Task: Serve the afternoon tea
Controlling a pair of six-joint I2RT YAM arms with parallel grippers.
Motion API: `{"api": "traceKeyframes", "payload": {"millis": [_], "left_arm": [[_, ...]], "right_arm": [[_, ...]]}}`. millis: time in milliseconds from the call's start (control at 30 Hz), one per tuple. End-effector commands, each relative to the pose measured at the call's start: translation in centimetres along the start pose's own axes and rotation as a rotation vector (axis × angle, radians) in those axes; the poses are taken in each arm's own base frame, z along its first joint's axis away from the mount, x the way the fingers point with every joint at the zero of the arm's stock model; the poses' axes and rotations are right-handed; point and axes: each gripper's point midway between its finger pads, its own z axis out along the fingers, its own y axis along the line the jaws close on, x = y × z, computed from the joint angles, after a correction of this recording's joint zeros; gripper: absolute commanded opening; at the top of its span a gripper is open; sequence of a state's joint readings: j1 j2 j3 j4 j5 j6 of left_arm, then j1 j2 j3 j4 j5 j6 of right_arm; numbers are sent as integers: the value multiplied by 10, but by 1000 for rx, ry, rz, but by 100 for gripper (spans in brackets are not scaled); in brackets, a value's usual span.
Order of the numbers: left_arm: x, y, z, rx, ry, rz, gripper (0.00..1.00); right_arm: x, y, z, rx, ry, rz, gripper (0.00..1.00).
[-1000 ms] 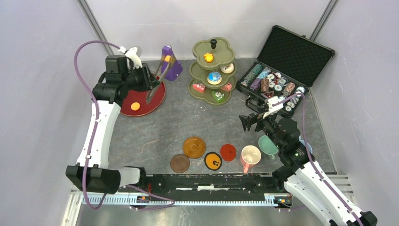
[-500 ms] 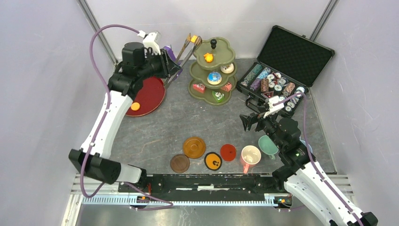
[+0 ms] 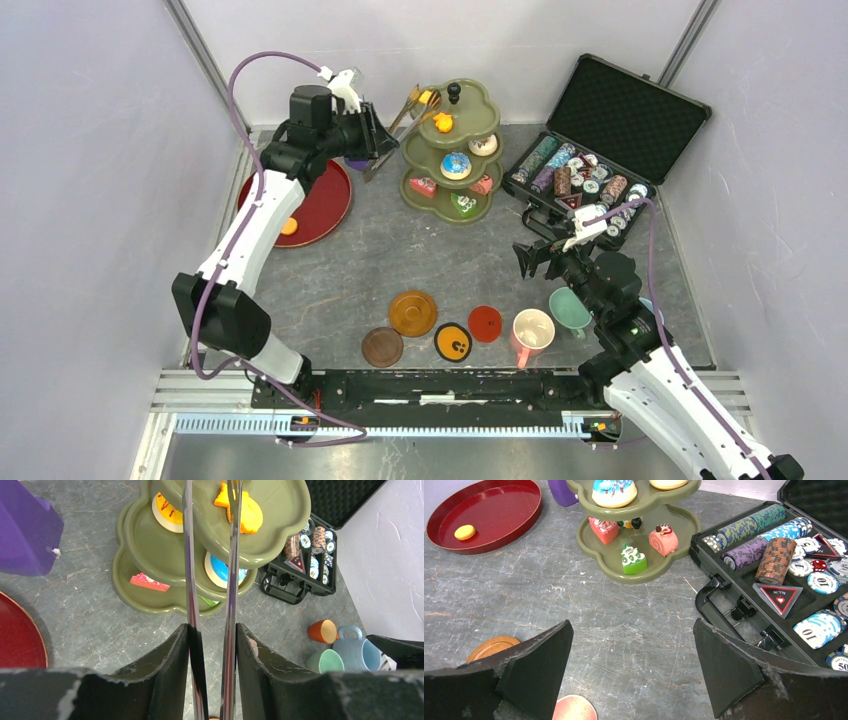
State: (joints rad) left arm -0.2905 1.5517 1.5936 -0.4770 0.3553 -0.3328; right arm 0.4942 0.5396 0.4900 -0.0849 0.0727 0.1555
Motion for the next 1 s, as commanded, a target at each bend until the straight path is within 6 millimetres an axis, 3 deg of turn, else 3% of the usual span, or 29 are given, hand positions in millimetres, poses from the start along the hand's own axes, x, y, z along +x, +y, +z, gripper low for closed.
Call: {"api": "traceKeyframes", "payload": {"millis": [0,133,300,433,600,767,967], "left_arm": [[-33,-19,1,64,-96,24,47],[-38,-21,2,71,-106,30,53],[-53,-23,-14,37,-154,57,51],[-67,-24,-47,-27,-227,100,50],[-72,-10,-98,-180,-323,133,51],[-42,25,-140,-404,-300,104,51],[42,92,-170,-697,-124,-26,50]], "right_arm": [[-23,-3,-2,16,-61,-6,98],[-21,-2,-2,15,-58,-6,98],[-23,-2,-3,15,-62,-5,98],[-20,-2,-2,13,-56,-5,98],[-18,-1,0,3,-56,-3,98],[-15,3,2,-14,-56,2,98],[-10,8,5,-46,-46,3,98]]}}
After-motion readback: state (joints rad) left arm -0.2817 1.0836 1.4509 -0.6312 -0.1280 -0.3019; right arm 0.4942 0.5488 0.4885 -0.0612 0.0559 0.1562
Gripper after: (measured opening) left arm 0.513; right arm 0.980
